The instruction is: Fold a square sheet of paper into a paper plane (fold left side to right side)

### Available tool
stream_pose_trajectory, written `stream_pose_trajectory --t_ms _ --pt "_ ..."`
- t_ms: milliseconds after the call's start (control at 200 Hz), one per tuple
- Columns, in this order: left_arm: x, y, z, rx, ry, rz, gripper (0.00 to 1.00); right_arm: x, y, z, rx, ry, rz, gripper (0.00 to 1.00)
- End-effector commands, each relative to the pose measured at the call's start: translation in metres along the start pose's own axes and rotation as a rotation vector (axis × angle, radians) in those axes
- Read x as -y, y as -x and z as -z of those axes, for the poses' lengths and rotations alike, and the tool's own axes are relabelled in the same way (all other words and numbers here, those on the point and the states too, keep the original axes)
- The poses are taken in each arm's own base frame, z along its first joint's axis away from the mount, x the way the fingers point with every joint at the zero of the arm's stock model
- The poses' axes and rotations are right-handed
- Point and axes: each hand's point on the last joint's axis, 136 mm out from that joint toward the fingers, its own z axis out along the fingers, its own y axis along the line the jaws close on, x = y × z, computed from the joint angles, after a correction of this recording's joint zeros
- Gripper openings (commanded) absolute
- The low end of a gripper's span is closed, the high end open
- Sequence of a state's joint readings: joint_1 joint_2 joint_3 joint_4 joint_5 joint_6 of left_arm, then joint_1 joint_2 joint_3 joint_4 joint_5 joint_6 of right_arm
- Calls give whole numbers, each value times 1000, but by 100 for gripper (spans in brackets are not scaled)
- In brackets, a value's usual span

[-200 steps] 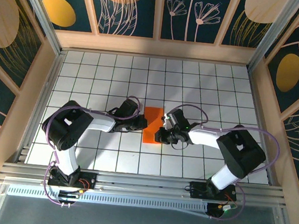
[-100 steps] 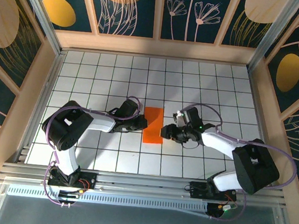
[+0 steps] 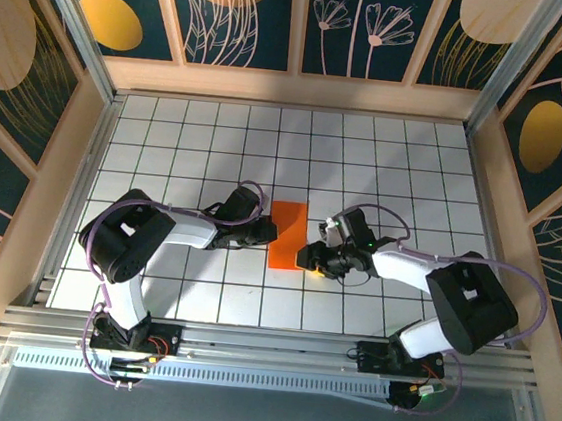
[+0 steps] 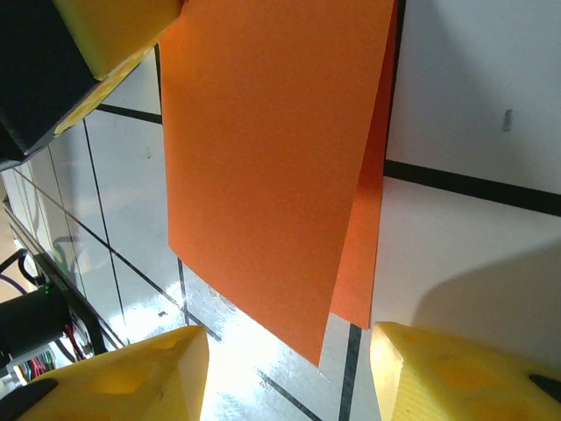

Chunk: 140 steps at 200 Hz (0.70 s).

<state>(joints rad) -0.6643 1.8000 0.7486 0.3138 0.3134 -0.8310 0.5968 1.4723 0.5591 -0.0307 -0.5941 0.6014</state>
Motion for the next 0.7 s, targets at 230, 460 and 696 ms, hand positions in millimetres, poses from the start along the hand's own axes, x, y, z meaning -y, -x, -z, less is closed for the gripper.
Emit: stream_pose_trajectory --t_ms 230,460,696 --pt "-18 -15 -3 -36 60 -9 2 -12 12 -6 17 49 8 48" --pt "-16 -15 -3 -35 52 -9 1 -17 37 -4 69 97 2 46" --pt "-11 -14 -4 -33 28 -6 1 -25 63 -4 80 162 9 44"
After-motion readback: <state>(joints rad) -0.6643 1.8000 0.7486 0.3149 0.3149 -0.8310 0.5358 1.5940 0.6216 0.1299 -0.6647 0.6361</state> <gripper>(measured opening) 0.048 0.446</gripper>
